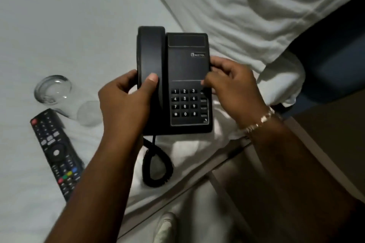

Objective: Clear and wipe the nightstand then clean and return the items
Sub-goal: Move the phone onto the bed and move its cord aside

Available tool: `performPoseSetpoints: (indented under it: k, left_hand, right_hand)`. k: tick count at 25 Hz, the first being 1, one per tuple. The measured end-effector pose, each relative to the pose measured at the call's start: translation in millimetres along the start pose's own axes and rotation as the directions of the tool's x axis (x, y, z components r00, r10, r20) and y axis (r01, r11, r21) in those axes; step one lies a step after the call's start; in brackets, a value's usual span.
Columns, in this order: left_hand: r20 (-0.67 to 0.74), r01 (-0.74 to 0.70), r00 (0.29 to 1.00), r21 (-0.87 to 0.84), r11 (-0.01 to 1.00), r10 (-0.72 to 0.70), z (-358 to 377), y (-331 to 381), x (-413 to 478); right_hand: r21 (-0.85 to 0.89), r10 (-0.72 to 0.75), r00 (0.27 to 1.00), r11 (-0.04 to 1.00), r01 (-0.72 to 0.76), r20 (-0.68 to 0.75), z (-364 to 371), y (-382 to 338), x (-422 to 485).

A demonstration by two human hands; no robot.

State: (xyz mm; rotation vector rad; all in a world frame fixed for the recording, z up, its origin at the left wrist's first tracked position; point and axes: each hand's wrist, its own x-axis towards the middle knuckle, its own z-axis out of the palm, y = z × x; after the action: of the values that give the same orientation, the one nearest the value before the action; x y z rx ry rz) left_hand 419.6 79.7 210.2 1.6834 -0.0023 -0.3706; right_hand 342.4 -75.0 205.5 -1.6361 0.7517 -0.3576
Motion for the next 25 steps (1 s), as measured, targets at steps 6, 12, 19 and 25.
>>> performPoseSetpoints:
  k: [6, 12, 19, 25]
  left_hand:
    - [-0.096, 0.044, 0.995, 0.066, 0.997, -0.037, -10, 0, 78]
    - [-0.073, 0.072, 0.996, 0.217, 0.974, -0.057, -12, -23, 84]
    - [-0.030, -0.335, 0.931, 0.329, 0.883, 0.364, 24, -23, 3]
    - [0.313, -0.444, 0.874, 0.202, 0.873, 0.373, 100, -54, -126]
  right_hand:
    - [-0.093, 0.064, 0.997, 0.993, -0.067, -0.036, 60, -7, 66]
    - [-0.132, 0.138, 0.990, 0.982, -0.137, -0.006, 71, 17, 66]
    - [-0.025, 0.021, 0.953, 0.999, -0.030, -0.301, 23, 33, 13]
    - [-0.033, -0.057, 0.864, 0.998, 0.046, -0.499, -87, 74, -111]
